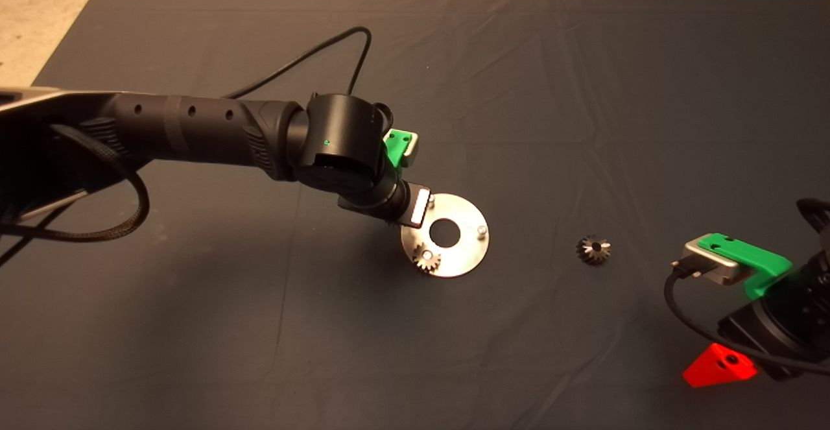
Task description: Install three planetary gears onto the carrier pins
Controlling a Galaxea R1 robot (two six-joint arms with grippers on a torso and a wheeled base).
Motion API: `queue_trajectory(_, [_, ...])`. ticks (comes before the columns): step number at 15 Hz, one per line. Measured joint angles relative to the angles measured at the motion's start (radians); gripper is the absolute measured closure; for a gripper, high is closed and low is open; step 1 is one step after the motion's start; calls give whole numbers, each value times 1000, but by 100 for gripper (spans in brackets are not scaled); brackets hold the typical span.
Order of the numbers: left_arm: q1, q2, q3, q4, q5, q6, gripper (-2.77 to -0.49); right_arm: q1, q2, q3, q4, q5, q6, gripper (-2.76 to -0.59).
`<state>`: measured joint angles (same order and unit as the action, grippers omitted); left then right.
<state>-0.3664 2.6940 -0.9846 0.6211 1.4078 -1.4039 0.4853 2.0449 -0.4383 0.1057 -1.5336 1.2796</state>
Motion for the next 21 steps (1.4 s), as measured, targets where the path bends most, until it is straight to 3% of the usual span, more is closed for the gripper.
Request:
queue_trajectory(2, [-17,7,-31,-4,-43,33,-72,0,0,0,0,1,0,-275])
queue_trajectory(5, [-25,31,-100,-31,-71,93,-73,0,0,0,0,1,0,-275])
queue_trajectory(10, [-33,102,-220,-115,-78,218,-73,0,0,0,0,0,-1,-275])
queue_trajectory(11, [-33,110,-231,-124,-80,222,-72,0,0,0,0,0,-1,-275])
queue_trajectory(21, [-33,140,-266,-140,-82,240,-72,0,-1,0,0,1,-1,-275])
